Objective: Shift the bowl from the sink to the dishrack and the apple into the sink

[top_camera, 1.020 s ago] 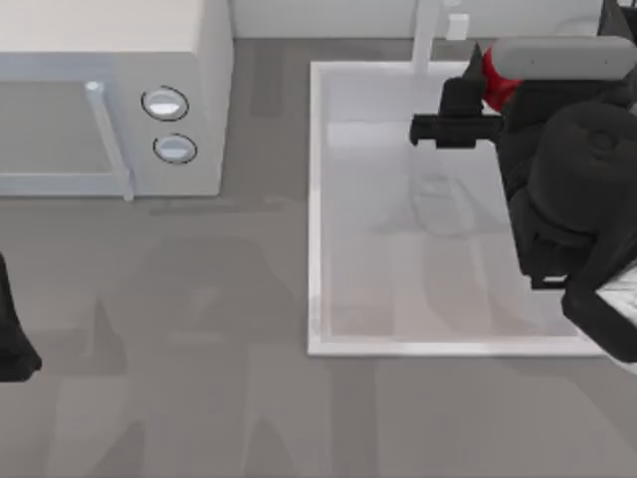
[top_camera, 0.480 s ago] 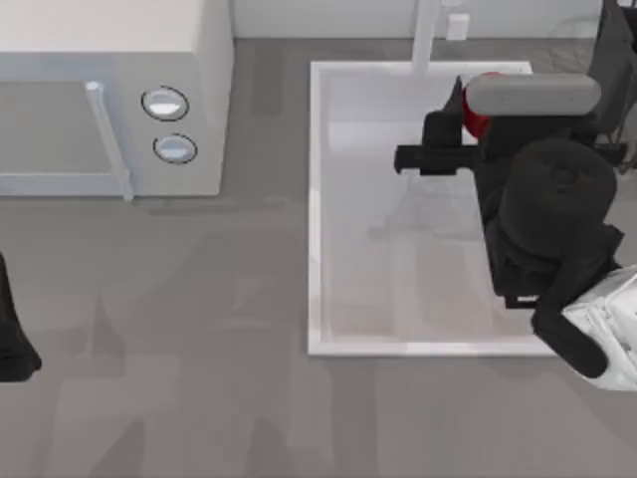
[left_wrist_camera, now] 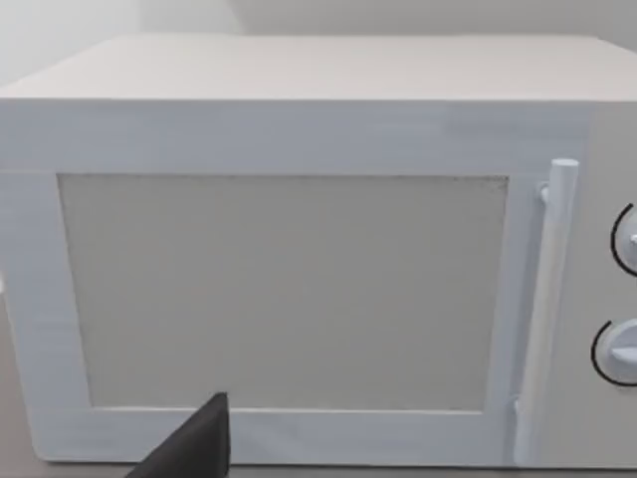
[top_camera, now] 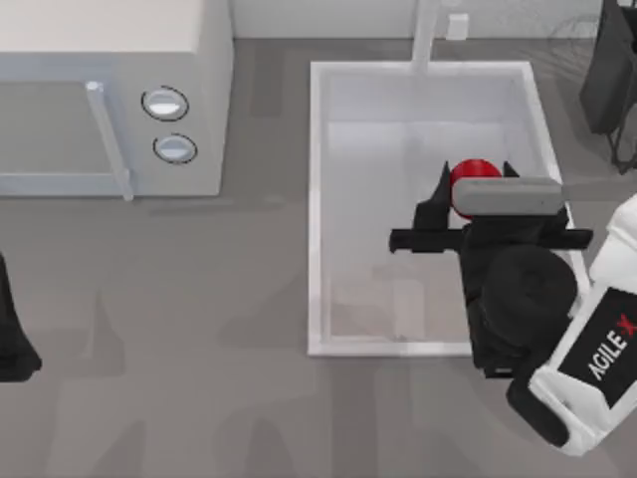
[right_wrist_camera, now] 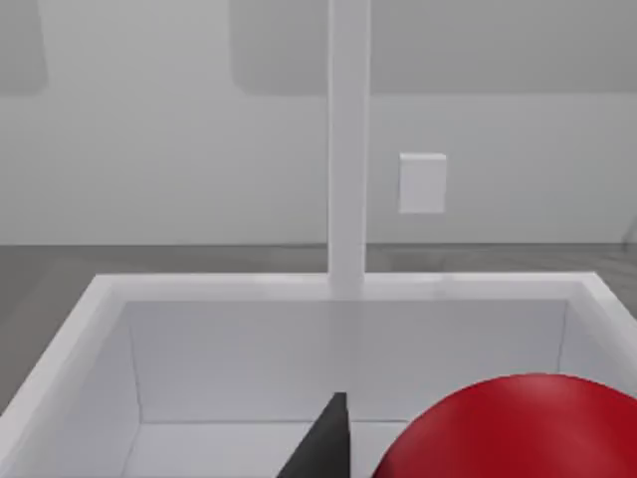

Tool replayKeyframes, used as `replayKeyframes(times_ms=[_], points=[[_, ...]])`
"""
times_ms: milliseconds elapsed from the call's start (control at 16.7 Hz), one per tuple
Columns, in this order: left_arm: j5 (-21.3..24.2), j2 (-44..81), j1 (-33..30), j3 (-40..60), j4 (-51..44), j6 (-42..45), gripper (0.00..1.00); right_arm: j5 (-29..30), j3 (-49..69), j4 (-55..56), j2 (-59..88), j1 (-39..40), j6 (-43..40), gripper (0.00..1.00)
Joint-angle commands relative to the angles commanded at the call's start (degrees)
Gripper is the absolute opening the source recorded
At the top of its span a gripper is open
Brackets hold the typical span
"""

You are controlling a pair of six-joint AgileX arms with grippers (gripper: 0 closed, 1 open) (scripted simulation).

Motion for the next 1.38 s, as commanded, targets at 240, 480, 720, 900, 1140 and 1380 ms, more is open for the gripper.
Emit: replayKeyframes(times_ms=[240, 480, 720, 900, 1140, 1380], points=[[0.0, 0.0, 0.0, 0.0, 0.0, 0.0, 1.00, -0.1, -0.6, 3.3, 3.1, -0.1, 0.1, 0.00], [0.0, 0.0, 0.0, 0.0, 0.0, 0.0, 1.00, -0.1, -0.6, 3.3, 3.1, -0.1, 0.1, 0.08], [0.0, 0.0, 0.0, 0.0, 0.0, 0.0, 1.00, -0.1, -0.6, 3.3, 3.1, -0.1, 0.1, 0.38], [0.0, 0.0, 0.0, 0.0, 0.0, 0.0, 1.00, -0.1, -0.6, 3.3, 3.1, -0.1, 0.1, 0.60], [0.0, 0.0, 0.0, 0.0, 0.0, 0.0, 1.00, -0.1, -0.6, 3.3, 3.1, -0.1, 0.1, 0.90], [0.0, 0.0, 0.0, 0.0, 0.0, 0.0, 1.00, -0.1, -0.6, 3.3, 3.1, -0.1, 0.1, 1.00]])
